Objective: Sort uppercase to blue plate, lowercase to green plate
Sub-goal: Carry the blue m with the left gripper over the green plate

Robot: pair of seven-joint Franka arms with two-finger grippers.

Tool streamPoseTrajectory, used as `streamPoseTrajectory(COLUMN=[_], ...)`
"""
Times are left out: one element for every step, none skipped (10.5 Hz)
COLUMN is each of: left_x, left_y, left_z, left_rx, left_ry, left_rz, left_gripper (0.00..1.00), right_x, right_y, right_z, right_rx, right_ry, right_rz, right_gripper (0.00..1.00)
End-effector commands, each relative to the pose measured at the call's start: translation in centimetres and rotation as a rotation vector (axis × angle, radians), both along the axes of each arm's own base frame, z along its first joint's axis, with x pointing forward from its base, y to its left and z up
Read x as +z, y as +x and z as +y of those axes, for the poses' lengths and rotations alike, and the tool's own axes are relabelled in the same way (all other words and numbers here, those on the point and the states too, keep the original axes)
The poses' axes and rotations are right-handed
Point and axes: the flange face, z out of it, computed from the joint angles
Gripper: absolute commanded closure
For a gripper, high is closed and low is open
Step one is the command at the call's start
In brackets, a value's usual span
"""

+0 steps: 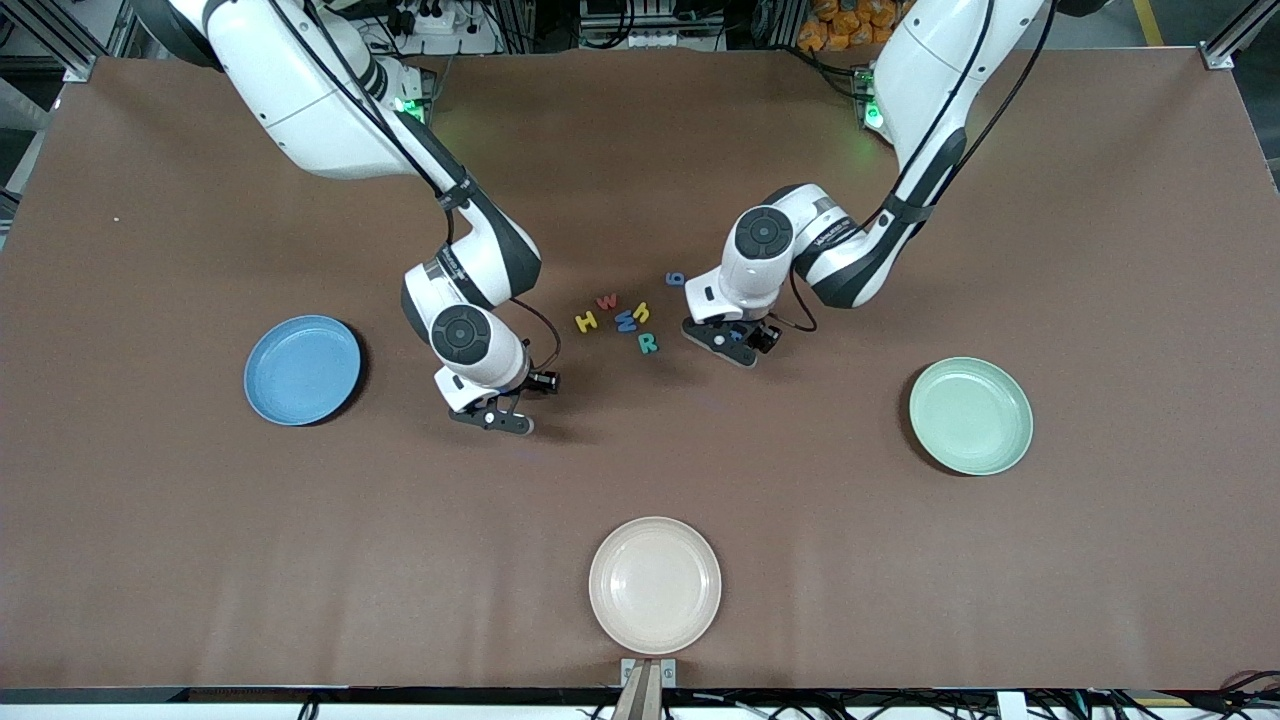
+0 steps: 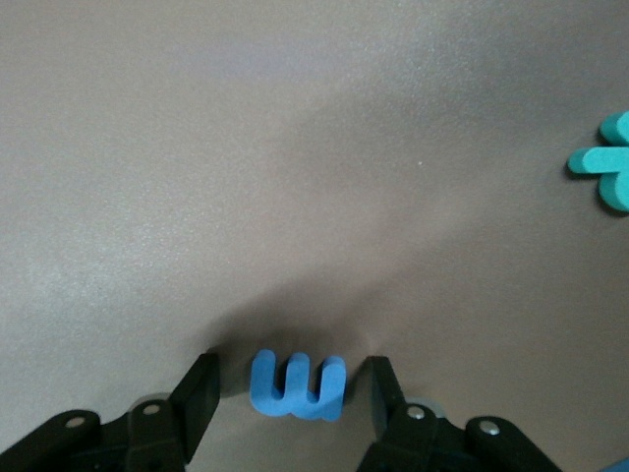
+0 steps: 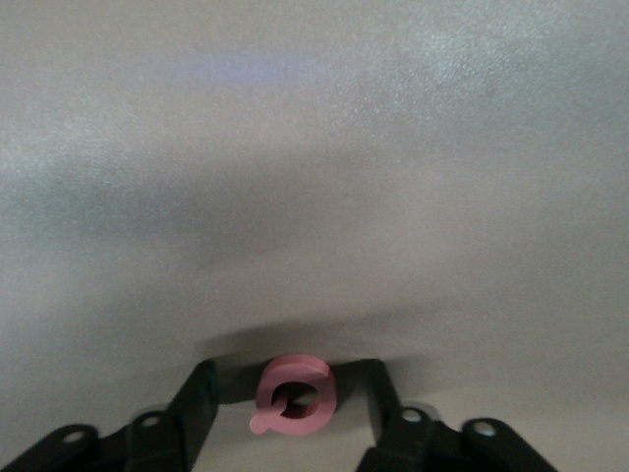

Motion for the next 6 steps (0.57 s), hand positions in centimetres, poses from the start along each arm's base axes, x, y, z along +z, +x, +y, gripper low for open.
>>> streamPoseTrajectory(left_x=[0.0,0.1,1.2,2.5,4.5,6.4], left_y=[0.9,1.4,2.1,3.0,5.0,6.4], left_z=[-0.2,0.4,1.1,1.8,4.2,6.2], left_rx=[0.029,0.039,0.052,0.073,0.113,0.153], left_ry=[0.004,0.011,0.01,0.008,0.018,0.037], left_rz=[-0.033,-0.04,-0.055,-0.075,-0.096,-0.104], left_gripper=[0.72,0.9,1.0,1.0,1.0,1.0], right_x=[-0.2,-0.2,-0.1,-0.1,0.0,0.0], right_y=[-0.4,-0.4,-0.4,-0.5,-0.6,-0.7], right_z=[-0.1,-0.1,-0.1,-0.1,0.0,0.1], right_rx=[-0.003,0.002,0.005,0.003,0.004,0.005], right_ry=[-0.009,-0.009,-0.009,-0.009,-0.007,-0.007], right_rz=[-0.002,-0.002,0.0,0.004,0.008,0.009], right_gripper=[0.39,0.42,0.43,0.43,0.43,0.43])
